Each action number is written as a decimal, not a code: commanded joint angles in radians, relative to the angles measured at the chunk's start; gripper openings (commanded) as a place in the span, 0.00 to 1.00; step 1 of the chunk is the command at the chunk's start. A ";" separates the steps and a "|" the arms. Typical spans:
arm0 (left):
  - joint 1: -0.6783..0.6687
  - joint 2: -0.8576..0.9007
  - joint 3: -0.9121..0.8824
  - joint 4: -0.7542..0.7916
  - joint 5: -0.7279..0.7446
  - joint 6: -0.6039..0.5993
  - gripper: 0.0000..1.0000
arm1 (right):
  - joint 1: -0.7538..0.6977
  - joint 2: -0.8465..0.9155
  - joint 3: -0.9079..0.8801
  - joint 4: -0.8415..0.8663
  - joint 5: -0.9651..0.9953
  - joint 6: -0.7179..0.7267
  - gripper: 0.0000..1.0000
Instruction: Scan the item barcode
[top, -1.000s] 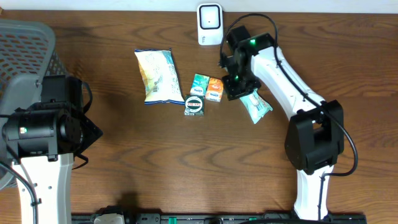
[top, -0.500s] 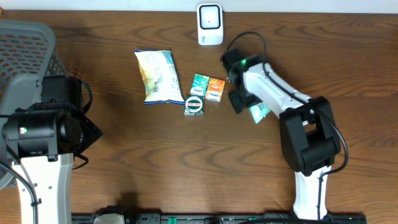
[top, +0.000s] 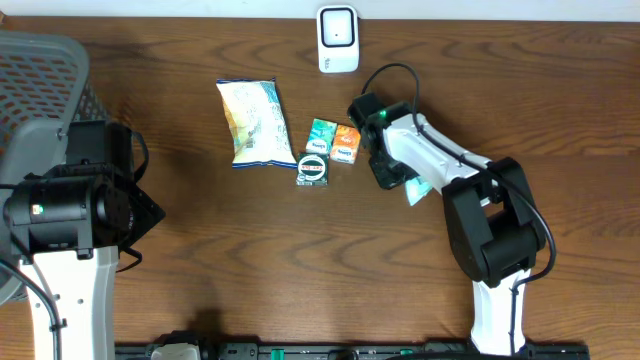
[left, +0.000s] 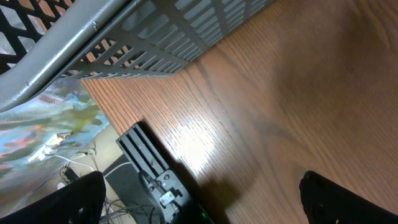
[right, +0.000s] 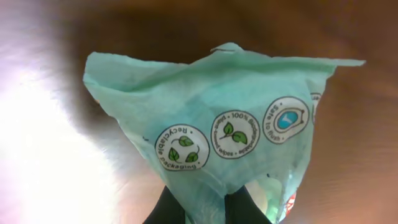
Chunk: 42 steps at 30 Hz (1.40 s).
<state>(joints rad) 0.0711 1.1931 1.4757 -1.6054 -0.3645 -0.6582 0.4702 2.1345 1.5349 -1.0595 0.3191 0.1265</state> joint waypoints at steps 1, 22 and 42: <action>0.004 -0.004 0.001 -0.006 -0.003 -0.013 0.98 | -0.018 0.012 0.121 -0.068 -0.248 0.009 0.01; 0.004 -0.004 0.001 -0.006 -0.003 -0.013 0.98 | -0.272 0.013 0.039 -0.136 -1.379 -0.418 0.01; 0.004 -0.004 0.001 -0.006 -0.003 -0.013 0.98 | -0.570 0.012 0.019 -0.129 -0.834 -0.139 0.21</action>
<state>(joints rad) 0.0711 1.1931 1.4757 -1.6054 -0.3645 -0.6582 -0.0940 2.1464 1.4979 -1.1660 -0.5949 -0.0372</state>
